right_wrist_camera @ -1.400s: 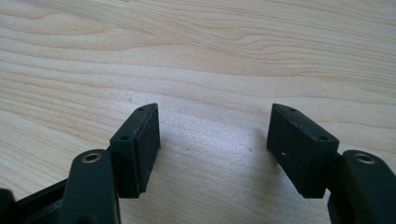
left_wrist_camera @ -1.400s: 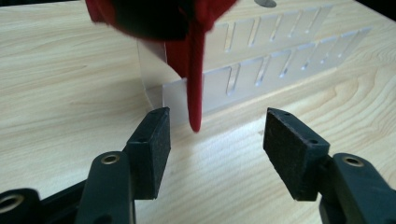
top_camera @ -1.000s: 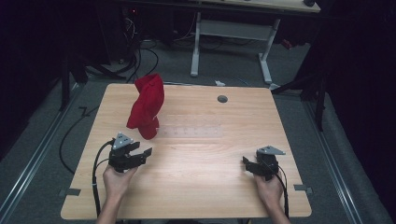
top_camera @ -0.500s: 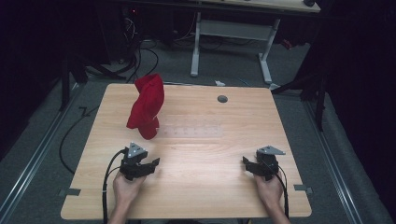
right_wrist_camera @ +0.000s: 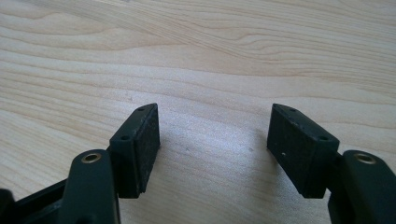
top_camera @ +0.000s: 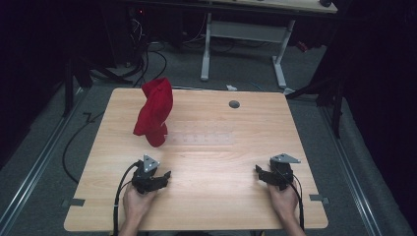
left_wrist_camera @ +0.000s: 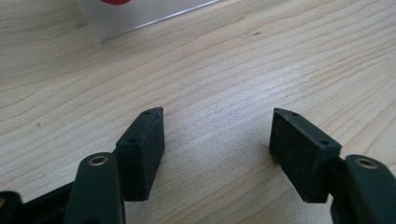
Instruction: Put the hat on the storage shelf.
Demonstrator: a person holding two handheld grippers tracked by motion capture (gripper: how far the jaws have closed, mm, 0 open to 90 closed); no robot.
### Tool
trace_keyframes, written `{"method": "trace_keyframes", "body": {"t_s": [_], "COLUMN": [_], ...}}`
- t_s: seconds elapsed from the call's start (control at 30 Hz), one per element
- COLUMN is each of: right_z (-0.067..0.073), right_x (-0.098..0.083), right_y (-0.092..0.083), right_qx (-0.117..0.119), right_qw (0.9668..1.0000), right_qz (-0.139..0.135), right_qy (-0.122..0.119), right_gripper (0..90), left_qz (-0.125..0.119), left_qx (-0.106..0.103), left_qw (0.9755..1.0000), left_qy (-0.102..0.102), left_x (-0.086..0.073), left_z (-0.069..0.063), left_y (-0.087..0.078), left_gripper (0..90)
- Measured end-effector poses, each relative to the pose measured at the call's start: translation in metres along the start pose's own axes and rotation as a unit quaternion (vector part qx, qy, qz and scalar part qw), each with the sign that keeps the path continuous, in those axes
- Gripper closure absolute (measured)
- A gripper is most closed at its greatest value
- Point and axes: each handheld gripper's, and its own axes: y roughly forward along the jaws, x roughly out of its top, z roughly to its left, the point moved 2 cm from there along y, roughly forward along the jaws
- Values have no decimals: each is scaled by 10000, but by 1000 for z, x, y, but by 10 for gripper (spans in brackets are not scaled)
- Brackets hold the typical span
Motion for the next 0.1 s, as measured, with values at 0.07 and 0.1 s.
{"method": "trace_keyframes", "body": {"t_s": [0.07, 0.1], "right_z": [0, 0], "right_x": [0, 0], "right_y": [0, 0], "right_qx": [3, 1], "right_qw": [10000, 10000], "right_qz": [0, 0], "right_qy": [1, -1], "right_gripper": [348, 348], "left_qz": [8, 16], "left_qx": [-6, -11], "left_qw": [10000, 10000], "left_qy": [-7, -6], "left_x": [0, 0], "left_z": [0, 0], "left_y": [0, 0], "left_gripper": [346, 337]}}
